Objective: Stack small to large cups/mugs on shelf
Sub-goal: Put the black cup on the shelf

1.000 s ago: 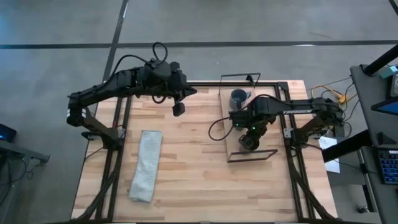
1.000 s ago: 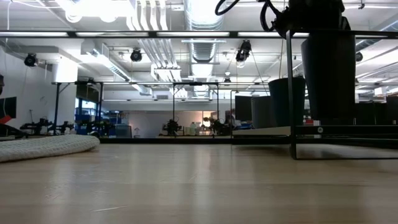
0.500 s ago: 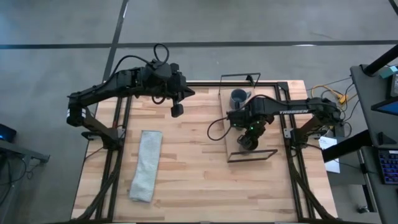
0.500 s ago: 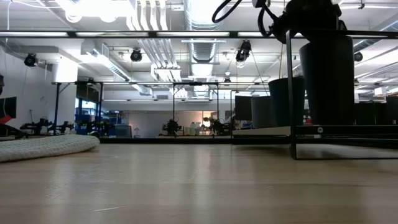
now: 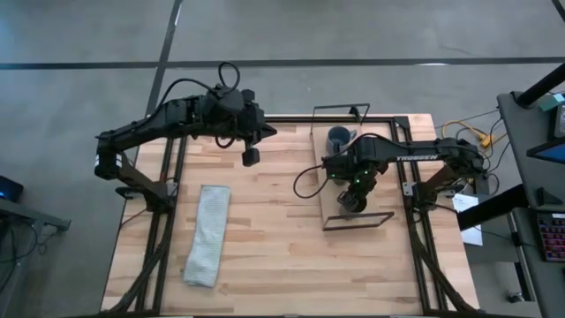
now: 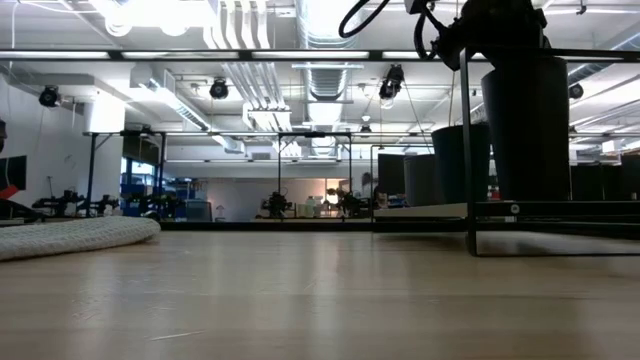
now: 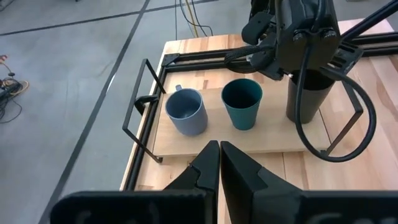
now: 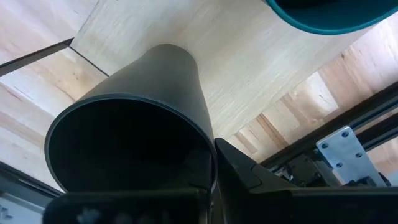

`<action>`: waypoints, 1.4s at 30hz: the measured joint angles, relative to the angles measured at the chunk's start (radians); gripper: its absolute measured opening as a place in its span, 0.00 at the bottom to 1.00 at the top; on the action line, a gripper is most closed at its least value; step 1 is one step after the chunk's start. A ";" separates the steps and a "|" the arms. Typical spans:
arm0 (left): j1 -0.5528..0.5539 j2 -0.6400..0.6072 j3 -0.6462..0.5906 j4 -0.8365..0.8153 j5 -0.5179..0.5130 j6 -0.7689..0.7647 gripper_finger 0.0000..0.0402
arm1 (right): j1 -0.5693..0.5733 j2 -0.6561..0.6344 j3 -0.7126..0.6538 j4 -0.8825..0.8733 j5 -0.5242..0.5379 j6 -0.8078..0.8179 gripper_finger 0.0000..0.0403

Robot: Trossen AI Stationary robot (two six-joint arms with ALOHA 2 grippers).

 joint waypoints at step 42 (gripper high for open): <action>0.000 0.000 0.000 -0.005 0.000 0.002 0.00 | 0.000 -0.001 0.000 0.056 0.054 0.016 0.02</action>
